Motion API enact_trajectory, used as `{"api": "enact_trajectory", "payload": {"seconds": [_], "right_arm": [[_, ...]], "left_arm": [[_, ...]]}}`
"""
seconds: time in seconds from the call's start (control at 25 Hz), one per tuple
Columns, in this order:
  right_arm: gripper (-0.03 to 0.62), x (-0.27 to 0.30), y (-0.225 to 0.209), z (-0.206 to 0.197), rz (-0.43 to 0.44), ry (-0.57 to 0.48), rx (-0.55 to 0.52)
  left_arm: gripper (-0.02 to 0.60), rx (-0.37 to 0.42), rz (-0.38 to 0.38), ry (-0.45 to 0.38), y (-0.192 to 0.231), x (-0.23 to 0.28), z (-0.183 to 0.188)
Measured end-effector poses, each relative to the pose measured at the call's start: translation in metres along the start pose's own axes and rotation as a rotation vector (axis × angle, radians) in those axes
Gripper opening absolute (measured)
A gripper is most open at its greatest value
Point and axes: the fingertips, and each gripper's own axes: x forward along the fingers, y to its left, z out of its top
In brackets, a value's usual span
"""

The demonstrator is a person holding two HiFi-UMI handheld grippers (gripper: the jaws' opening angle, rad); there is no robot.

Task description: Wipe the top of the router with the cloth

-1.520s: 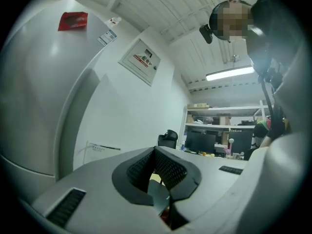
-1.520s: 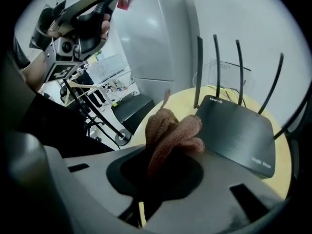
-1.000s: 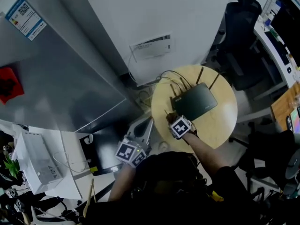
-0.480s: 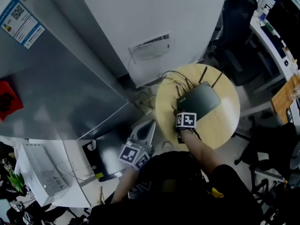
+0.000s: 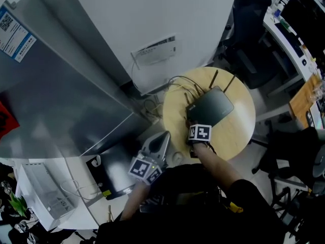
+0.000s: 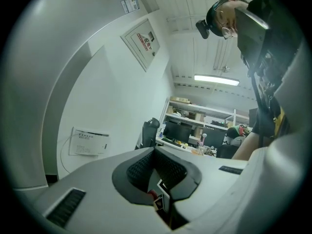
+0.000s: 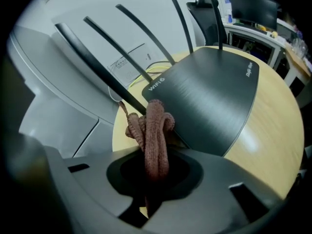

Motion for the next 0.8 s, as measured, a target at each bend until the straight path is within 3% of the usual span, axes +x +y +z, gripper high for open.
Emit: {"api": "enact_trajectory", "payload": {"seconds": [0.6, 0.8], "right_arm": [[0.061, -0.015, -0.033, -0.033, 0.015, 0.100, -0.242], [0.061, -0.022, -0.050, -0.040, 0.044, 0.135, -0.328]], "left_arm": [[-0.009, 0.027, -0.039, -0.002, -0.037, 0.031, -0.007], [-0.008, 0.031, 0.017, -0.031, -0.057, 0.040, -0.008]]}}
